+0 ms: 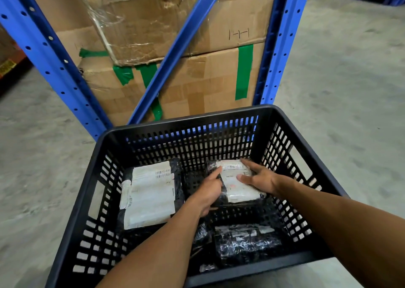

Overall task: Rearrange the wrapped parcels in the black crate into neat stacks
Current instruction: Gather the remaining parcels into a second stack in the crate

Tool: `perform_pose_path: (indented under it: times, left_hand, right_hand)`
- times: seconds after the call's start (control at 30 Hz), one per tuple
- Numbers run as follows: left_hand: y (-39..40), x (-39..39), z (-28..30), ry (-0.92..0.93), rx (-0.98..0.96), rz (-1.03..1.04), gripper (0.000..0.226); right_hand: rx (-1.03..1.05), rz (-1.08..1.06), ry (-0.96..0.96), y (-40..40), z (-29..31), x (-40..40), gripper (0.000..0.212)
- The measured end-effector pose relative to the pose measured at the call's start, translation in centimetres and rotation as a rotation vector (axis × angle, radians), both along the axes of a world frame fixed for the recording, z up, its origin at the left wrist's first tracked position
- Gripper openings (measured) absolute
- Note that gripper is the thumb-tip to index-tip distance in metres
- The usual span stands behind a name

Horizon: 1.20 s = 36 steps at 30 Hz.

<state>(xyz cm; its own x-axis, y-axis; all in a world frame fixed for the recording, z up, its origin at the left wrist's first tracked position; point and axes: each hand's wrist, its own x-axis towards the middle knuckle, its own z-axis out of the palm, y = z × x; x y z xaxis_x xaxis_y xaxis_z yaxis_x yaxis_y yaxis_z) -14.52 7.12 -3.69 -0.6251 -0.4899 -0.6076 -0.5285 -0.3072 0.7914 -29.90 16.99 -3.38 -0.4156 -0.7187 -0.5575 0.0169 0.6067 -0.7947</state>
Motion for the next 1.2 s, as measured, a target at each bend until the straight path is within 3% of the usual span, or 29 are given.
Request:
perform_pose_path:
  times: [0.23,0.37,0.47,0.53,0.6,0.7,0.73,0.8,0.9,1.1,1.2]
  left_hand:
    - [-0.6,-0.7,-2.1,-0.199,-0.155,-0.139,0.081]
    - [-0.3,-0.6,-3.0,-0.355,-0.186,-0.337,0.087]
    - [-0.5,-0.8,-2.6,-0.457,-0.257,-0.454,0.091]
    - [-0.3,-0.8,-2.0,-0.474,-0.301,-0.486,0.088]
    - [0.0,-0.9,-1.0,-0.487,-0.391,-0.549,0.082]
    - [0.2,-1.3,2.6,-0.367,-0.653,-0.744,0.057]
    - [0.3,-1.0,4.2,-0.293,-0.725,-0.82,0.042]
    - [0.9,0.3,6.7,-0.147,-0.747,-0.981,0.019]
    - [2.5,3.3,8.6,-0.121,-0.608,-1.203,0.022]
    - [3.1,4.9,6.7,-0.045,-0.753,-1.324,0.027]
    - [1.9,5.0,6.4,-0.021,-0.745,-1.234,0.025]
  right_hand:
    - [0.082,0.201,0.056,-1.5,-1.4,-0.1,0.085]
    - [0.222,0.419,0.22,-1.5,-3.0,0.1,0.09]
    - [0.299,0.45,0.252,-1.9,-2.6,0.2,0.09]
    - [0.409,0.539,0.39,-2.3,-1.7,0.3,0.089]
    - [0.487,0.673,0.55,-2.9,0.0,0.7,0.079]
    - [0.41,0.78,0.77,-2.6,3.5,1.5,0.038]
    - [0.375,0.769,0.754,-2.0,4.4,1.5,0.025]
    - [0.375,0.726,0.499,0.3,5.9,1.5,0.013]
    - [0.504,0.843,0.235,4.1,7.8,2.1,0.018]
    - [0.455,0.785,0.132,6.8,7.8,4.2,0.029]
    - [0.326,0.775,0.236,7.0,7.0,4.3,0.047]
